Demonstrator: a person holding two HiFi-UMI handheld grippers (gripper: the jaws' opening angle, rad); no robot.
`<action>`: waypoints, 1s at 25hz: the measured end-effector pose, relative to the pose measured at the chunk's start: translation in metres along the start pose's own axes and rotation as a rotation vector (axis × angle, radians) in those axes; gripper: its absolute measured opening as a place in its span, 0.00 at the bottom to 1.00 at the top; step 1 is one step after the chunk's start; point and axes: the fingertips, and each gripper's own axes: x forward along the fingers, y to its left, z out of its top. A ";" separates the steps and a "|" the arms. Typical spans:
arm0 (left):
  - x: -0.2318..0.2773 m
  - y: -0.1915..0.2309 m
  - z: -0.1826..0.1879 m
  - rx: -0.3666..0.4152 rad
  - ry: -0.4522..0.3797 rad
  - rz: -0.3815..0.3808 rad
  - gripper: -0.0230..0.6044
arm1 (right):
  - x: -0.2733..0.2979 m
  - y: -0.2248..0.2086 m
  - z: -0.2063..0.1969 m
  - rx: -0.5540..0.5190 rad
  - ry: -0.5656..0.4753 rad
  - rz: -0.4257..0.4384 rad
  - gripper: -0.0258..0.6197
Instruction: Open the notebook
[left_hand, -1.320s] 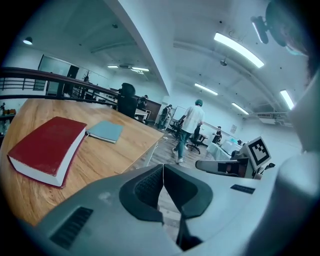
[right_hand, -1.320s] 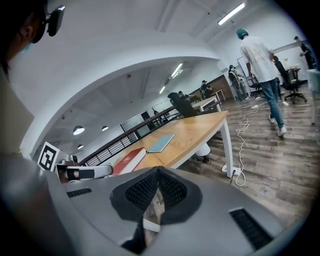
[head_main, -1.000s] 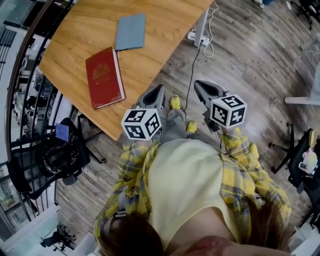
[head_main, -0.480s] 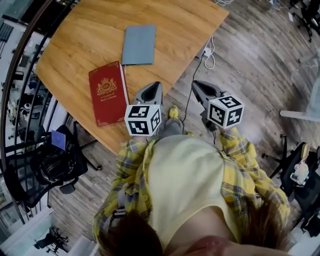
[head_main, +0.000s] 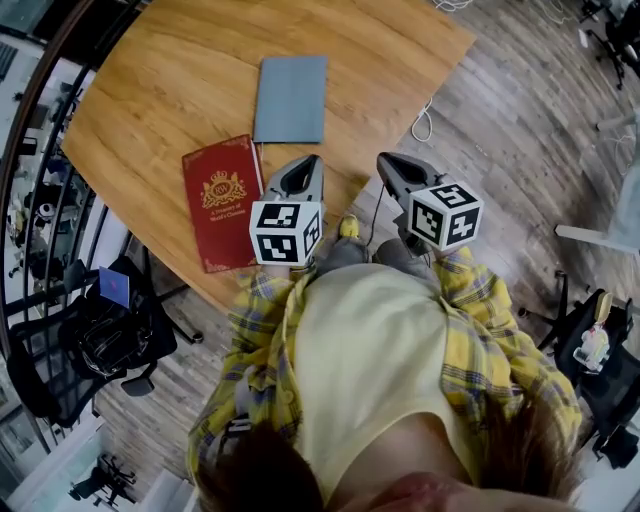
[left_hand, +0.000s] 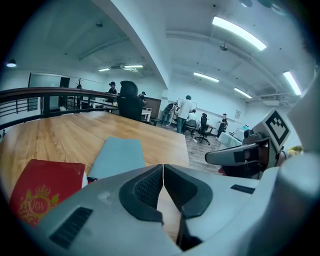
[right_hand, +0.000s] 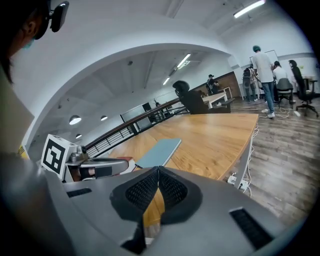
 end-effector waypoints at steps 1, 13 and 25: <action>0.003 0.002 0.000 0.008 0.006 0.000 0.05 | 0.005 0.001 0.002 -0.001 0.001 -0.001 0.14; 0.033 0.027 0.000 0.032 0.058 0.077 0.06 | 0.051 -0.006 0.022 -0.044 0.068 0.072 0.14; 0.062 0.044 -0.002 0.035 0.133 0.192 0.06 | 0.085 -0.027 0.047 -0.088 0.140 0.178 0.14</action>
